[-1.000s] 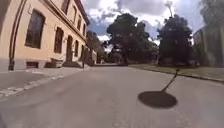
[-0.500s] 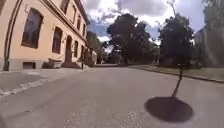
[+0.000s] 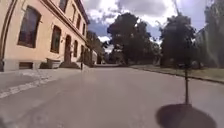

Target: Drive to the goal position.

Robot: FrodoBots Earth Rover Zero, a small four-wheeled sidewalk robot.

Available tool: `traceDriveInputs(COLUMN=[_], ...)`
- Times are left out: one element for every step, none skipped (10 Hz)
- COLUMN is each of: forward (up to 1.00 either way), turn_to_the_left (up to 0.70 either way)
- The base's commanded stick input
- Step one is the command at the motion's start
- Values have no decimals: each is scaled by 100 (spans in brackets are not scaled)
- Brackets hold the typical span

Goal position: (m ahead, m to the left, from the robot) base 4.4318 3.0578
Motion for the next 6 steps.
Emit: traceDriveInputs(forward=[85,85,85,85,85,85], turn_to_the_left=[1,1,1,1,1,1])
